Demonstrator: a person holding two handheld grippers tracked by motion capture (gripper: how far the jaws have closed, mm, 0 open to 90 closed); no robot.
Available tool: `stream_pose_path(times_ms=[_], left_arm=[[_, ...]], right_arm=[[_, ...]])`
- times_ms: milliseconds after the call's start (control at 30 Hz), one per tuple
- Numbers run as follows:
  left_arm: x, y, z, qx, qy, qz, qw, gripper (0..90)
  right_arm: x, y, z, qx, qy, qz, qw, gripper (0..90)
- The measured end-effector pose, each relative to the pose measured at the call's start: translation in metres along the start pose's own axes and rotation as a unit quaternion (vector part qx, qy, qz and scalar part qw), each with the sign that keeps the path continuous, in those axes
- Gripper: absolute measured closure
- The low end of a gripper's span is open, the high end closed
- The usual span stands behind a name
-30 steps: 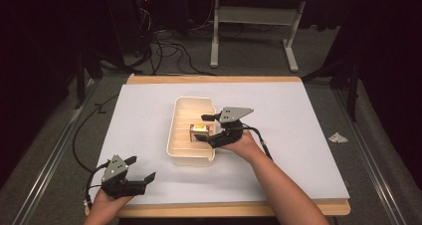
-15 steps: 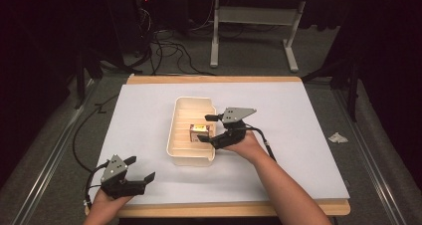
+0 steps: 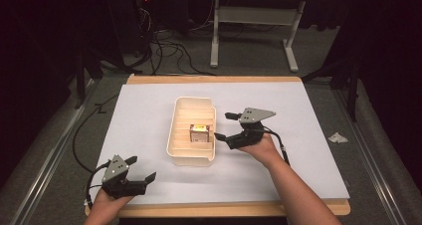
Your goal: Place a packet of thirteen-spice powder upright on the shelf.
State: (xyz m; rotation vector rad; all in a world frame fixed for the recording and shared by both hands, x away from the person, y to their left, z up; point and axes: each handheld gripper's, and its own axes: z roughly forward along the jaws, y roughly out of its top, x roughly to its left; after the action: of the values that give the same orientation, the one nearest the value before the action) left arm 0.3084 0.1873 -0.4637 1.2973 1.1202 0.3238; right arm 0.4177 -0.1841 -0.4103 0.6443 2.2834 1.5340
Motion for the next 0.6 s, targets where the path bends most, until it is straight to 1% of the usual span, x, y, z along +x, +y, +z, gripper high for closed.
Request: stream_pose_path(times_ms=[67, 133, 167, 200, 233, 267, 333, 433, 467, 500, 533, 567, 600], left_arm=[[0.000, 0.000, 0.000, 0.000, 0.000, 0.000, 1.0000, 10.7], [0.000, 0.000, 0.000, 0.000, 0.000, 0.000, 1.0000, 10.7], [0.000, 0.000, 0.000, 0.000, 0.000, -0.001, 1.0000, 10.7], [0.000, 0.000, 0.000, 0.000, 0.001, 0.001, 1.0000, 10.7], [0.000, 0.000, 0.000, 0.000, 0.001, 0.001, 1.0000, 10.7], [0.000, 0.000, 0.000, 0.000, 0.001, 0.001, 1.0000, 10.7], [0.000, 0.000, 0.000, 0.000, 0.001, 0.000, 1.0000, 10.7], [0.000, 0.000, 0.000, -0.001, 0.002, -0.002, 1.0000, 10.7], [0.001, 0.000, 0.001, -0.001, 0.003, 0.000, 1.0000, 10.7], [0.001, 0.000, 0.001, 0.000, 0.003, 0.001, 1.0000, 10.7], [0.001, 0.000, 0.001, -0.001, 0.003, 0.000, 1.0000, 10.7], [0.001, 0.000, 0.001, -0.001, 0.003, 0.000, 1.0000, 10.7], [0.000, 0.000, 0.002, 0.000, 0.002, 0.000, 1.0000, 10.7]], right_arm=[[-0.002, -0.004, -0.008, 0.004, -0.019, 0.006, 0.9998, 15.5], [-0.003, -0.005, -0.011, 0.006, -0.023, 0.009, 0.9997, 15.5], [-0.006, -0.009, -0.018, 0.010, -0.034, 0.012, 0.9993, 15.5], [-0.007, -0.011, -0.021, 0.011, -0.039, 0.016, 0.9990, 15.5], [-0.007, -0.011, -0.021, 0.011, -0.039, 0.016, 0.9990, 15.5], [-0.008, -0.015, -0.029, 0.013, -0.050, 0.024, 0.9984, 15.5], [-0.009, -0.018, -0.037, 0.017, -0.058, 0.030, 0.9977, 15.0], [-0.008, -0.025, -0.053, 0.021, -0.080, 0.034, 0.9960, 15.0], [-0.007, -0.028, -0.058, 0.022, -0.087, 0.033, 0.9954, 14.9], [-0.006, -0.030, -0.064, 0.027, -0.094, 0.036, 0.9946, 14.8], [-0.005, -0.033, -0.070, 0.027, -0.103, 0.033, 0.9938, 14.8], [-0.005, -0.033, -0.070, 0.027, -0.103, 0.033, 0.9938, 14.8], [-0.002, -0.039, -0.084, 0.026, -0.118, 0.035, 0.9920, 14.7]])
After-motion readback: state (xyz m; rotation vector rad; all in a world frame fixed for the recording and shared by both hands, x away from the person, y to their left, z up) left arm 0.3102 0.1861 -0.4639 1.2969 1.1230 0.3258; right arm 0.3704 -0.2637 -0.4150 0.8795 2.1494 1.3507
